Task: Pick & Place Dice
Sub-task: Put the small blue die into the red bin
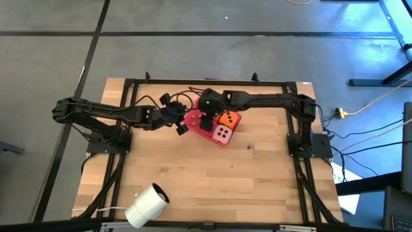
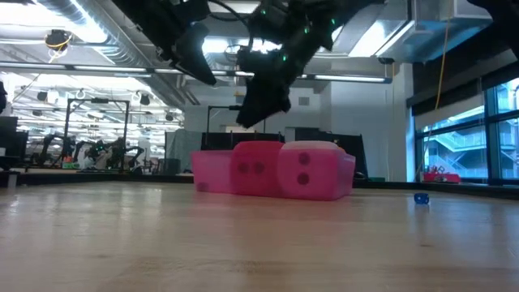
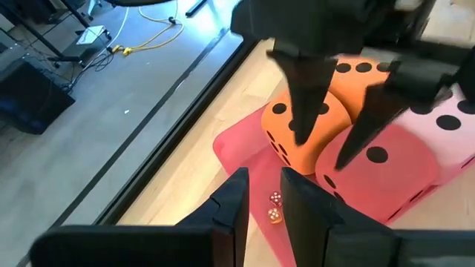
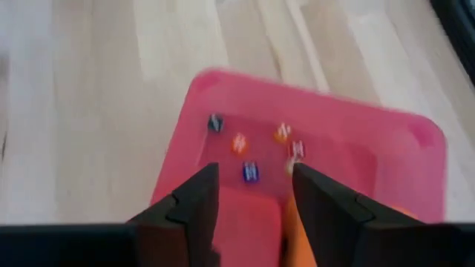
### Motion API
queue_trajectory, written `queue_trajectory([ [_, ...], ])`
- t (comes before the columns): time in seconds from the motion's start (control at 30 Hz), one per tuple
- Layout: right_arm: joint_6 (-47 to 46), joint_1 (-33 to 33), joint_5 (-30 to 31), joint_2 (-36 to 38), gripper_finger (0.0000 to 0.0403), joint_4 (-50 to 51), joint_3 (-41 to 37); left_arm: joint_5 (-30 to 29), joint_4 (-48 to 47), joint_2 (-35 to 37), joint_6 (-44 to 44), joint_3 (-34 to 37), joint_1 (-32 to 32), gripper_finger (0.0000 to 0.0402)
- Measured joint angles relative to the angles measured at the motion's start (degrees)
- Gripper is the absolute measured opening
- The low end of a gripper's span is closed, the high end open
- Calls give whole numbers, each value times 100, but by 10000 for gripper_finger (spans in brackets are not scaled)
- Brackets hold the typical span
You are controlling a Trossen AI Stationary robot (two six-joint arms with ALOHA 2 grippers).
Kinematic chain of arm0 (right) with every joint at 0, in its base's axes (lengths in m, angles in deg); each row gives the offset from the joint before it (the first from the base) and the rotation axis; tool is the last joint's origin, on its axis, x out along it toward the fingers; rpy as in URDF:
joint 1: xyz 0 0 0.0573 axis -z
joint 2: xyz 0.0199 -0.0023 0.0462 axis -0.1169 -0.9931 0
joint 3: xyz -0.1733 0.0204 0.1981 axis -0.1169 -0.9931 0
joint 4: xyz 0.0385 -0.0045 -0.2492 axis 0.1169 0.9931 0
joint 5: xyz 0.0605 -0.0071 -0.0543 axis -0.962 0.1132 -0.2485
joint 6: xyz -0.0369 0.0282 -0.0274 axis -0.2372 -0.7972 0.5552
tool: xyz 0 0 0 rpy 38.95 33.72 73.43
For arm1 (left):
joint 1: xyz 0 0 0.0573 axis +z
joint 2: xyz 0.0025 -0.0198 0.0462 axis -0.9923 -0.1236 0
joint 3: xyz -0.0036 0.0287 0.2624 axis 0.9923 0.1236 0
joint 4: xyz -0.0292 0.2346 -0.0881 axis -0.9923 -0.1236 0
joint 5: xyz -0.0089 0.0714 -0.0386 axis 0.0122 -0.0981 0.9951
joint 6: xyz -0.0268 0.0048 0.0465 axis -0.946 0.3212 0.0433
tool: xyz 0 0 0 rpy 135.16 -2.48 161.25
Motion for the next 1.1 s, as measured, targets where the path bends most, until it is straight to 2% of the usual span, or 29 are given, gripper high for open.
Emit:
queue_trajectory([
  [0.27,313,-306,100,26,160,2748,1330,5,-167,0,-58,0,-18,72],
  [0.43,674,-579,792,549,156,3777,1242,4,-472,0,-324,2,-159,71],
  [0.57,533,-873,911,1444,155,3643,196,4,-530,-2,-476,4,-380,68],
  [0.83,-637,-1696,554,3390,155,1246,-2976,-4,-475,-2,-461,4,-782,66],
  [0.97,-1501,-2036,471,3845,155,537,-4094,-7,-449,-2,-463,4,-792,66],
  [1.1,-2103,-2239,644,3879,155,256,-4900,-11,-393,-2,-461,4,-778,64],
])
